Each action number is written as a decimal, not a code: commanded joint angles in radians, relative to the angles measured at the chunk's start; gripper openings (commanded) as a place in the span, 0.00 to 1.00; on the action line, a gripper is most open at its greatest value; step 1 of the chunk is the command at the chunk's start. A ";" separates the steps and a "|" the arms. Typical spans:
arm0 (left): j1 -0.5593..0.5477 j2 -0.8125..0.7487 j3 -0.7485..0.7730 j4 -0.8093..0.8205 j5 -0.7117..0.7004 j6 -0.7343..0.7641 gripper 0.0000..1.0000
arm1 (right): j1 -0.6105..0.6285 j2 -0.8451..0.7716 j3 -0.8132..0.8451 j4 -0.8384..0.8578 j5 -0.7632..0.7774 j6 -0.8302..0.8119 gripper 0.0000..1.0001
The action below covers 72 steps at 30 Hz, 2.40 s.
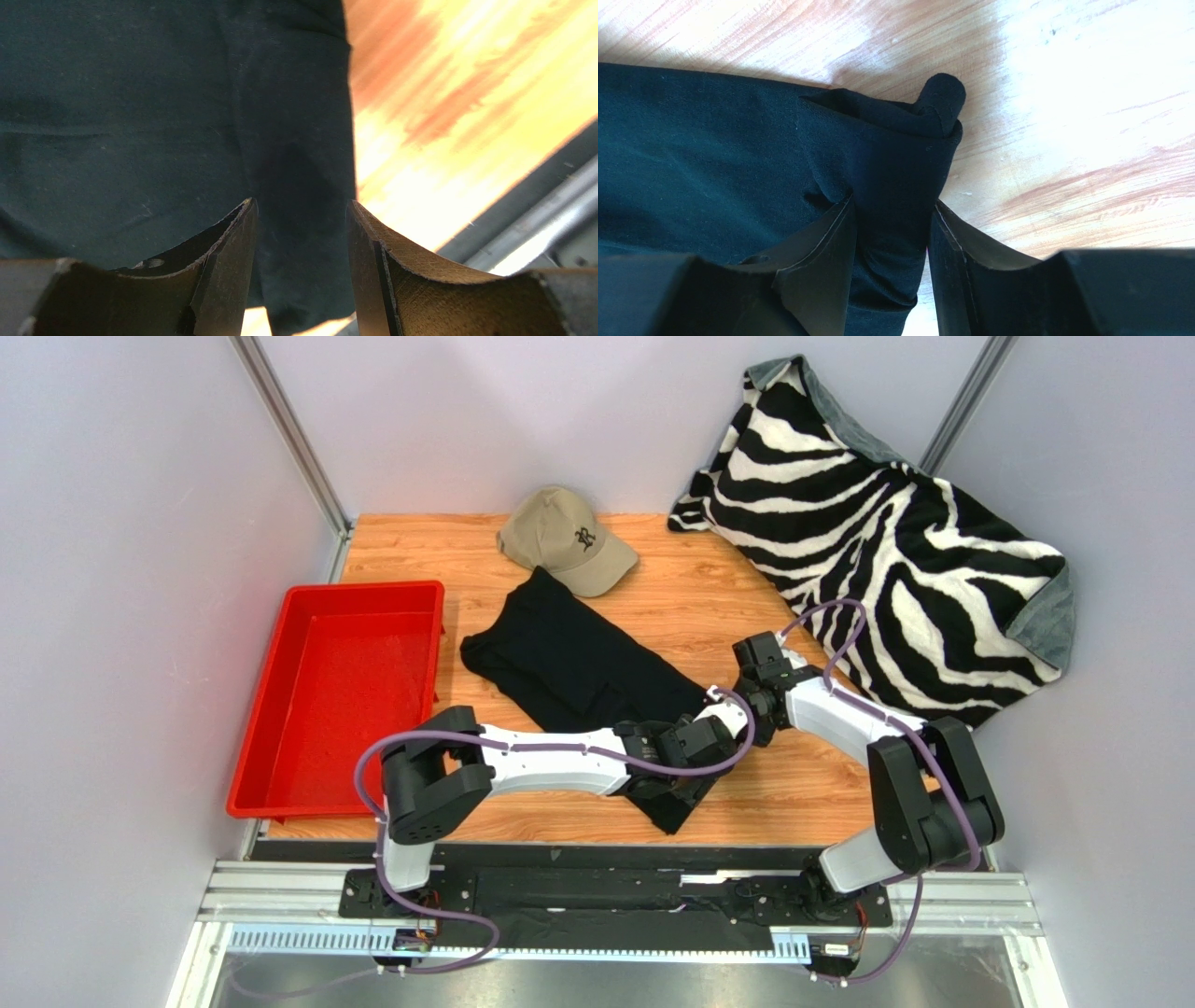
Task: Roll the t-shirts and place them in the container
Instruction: Roll the T-shirt to the center of the board.
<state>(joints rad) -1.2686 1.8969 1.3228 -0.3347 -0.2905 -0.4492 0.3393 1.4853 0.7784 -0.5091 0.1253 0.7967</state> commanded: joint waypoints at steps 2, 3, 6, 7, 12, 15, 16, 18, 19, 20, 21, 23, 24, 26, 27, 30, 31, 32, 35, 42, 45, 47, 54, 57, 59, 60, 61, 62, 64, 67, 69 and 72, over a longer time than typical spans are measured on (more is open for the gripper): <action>-0.032 0.031 0.035 0.082 -0.085 0.024 0.57 | 0.004 0.030 0.022 0.015 0.014 0.002 0.44; -0.038 0.036 0.033 0.083 -0.091 0.024 0.58 | 0.004 0.032 0.024 0.018 0.013 0.001 0.44; -0.052 0.044 0.030 0.109 -0.102 0.021 0.57 | 0.003 0.033 0.033 0.012 0.014 0.002 0.44; -0.052 0.047 0.033 0.114 -0.101 0.021 0.58 | 0.003 0.035 0.035 0.012 0.014 0.001 0.44; -0.052 0.068 0.024 0.148 -0.085 0.009 0.58 | 0.004 0.032 0.044 0.003 0.017 -0.001 0.45; -0.054 0.085 0.013 0.151 -0.104 -0.014 0.57 | 0.004 0.024 0.045 -0.003 0.020 -0.001 0.45; -0.054 0.087 0.009 0.146 -0.113 -0.022 0.57 | 0.004 0.024 0.045 -0.003 0.020 -0.002 0.46; -0.054 0.099 -0.002 0.146 -0.133 -0.028 0.55 | 0.004 0.018 0.045 -0.003 0.019 -0.002 0.46; -0.052 0.103 -0.005 0.138 -0.140 -0.034 0.54 | 0.004 0.015 0.045 -0.005 0.020 -0.004 0.47; -0.052 0.109 -0.010 0.138 -0.153 -0.037 0.53 | 0.004 0.012 0.044 -0.005 0.017 -0.004 0.48; -0.052 0.108 -0.019 0.138 -0.156 -0.045 0.50 | 0.003 0.003 0.044 -0.003 0.017 -0.007 0.48; -0.054 0.111 -0.027 0.143 -0.156 -0.051 0.42 | 0.004 -0.011 0.047 -0.005 0.017 -0.007 0.51; -0.052 0.110 -0.036 0.143 -0.153 -0.057 0.28 | 0.004 -0.029 0.047 -0.008 0.017 -0.007 0.53; -0.051 0.097 -0.046 0.152 -0.141 -0.062 0.14 | 0.004 -0.055 0.047 -0.008 0.019 -0.010 0.59; -0.052 0.090 -0.065 0.163 -0.128 -0.063 0.08 | 0.003 -0.069 0.047 -0.003 0.020 -0.011 0.62; -0.040 0.053 -0.100 0.204 -0.056 -0.069 0.02 | 0.003 -0.146 0.039 0.004 0.027 -0.021 0.70; -0.035 0.029 -0.111 0.227 -0.039 -0.074 0.01 | 0.004 -0.187 0.038 0.004 0.034 -0.021 0.72; -0.026 0.016 -0.125 0.238 0.002 -0.081 0.00 | 0.004 -0.206 0.036 0.004 0.036 -0.021 0.73; 0.012 -0.027 -0.180 0.289 0.107 -0.137 0.00 | 0.004 -0.275 0.018 0.006 0.025 -0.016 0.75; 0.084 -0.107 -0.338 0.431 0.312 -0.253 0.00 | 0.006 -0.443 -0.137 0.061 -0.013 0.033 0.73; 0.109 -0.117 -0.385 0.488 0.392 -0.298 0.00 | 0.021 -0.518 -0.223 0.101 -0.035 0.059 0.72; 0.123 -0.125 -0.402 0.510 0.424 -0.312 0.00 | 0.044 -0.546 -0.276 0.118 -0.030 0.088 0.72; 0.149 -0.133 -0.445 0.562 0.490 -0.353 0.00 | 0.167 -0.536 -0.350 0.228 0.043 0.173 0.72; 0.153 -0.130 -0.445 0.557 0.499 -0.353 0.00 | 0.179 -0.501 -0.363 0.257 0.059 0.194 0.69; 0.156 -0.127 -0.447 0.560 0.505 -0.355 0.00 | 0.187 -0.475 -0.367 0.271 0.068 0.200 0.66; 0.156 -0.128 -0.450 0.563 0.507 -0.358 0.00 | 0.185 -0.467 -0.370 0.276 0.071 0.200 0.65; 0.158 -0.125 -0.450 0.565 0.508 -0.358 0.00 | 0.191 -0.456 -0.370 0.277 0.079 0.200 0.61; 0.160 -0.127 -0.451 0.563 0.508 -0.359 0.00 | 0.191 -0.438 -0.369 0.285 0.079 0.200 0.59; 0.158 -0.125 -0.450 0.565 0.511 -0.358 0.00 | 0.196 -0.418 -0.366 0.290 0.079 0.199 0.51; 0.161 -0.128 -0.451 0.563 0.511 -0.355 0.00 | 0.196 -0.381 -0.341 0.268 0.083 0.202 0.34; 0.163 -0.133 -0.448 0.559 0.516 -0.342 0.00 | 0.196 -0.367 -0.315 0.206 0.106 0.199 0.24; 0.161 -0.143 -0.444 0.540 0.514 -0.318 0.00 | 0.196 -0.343 -0.236 0.075 0.144 0.182 0.07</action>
<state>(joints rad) -1.1042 1.7958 0.8822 0.2081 0.1940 -0.7891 0.5293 1.1160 0.4377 -0.3126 0.1871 0.9882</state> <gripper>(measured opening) 0.034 0.192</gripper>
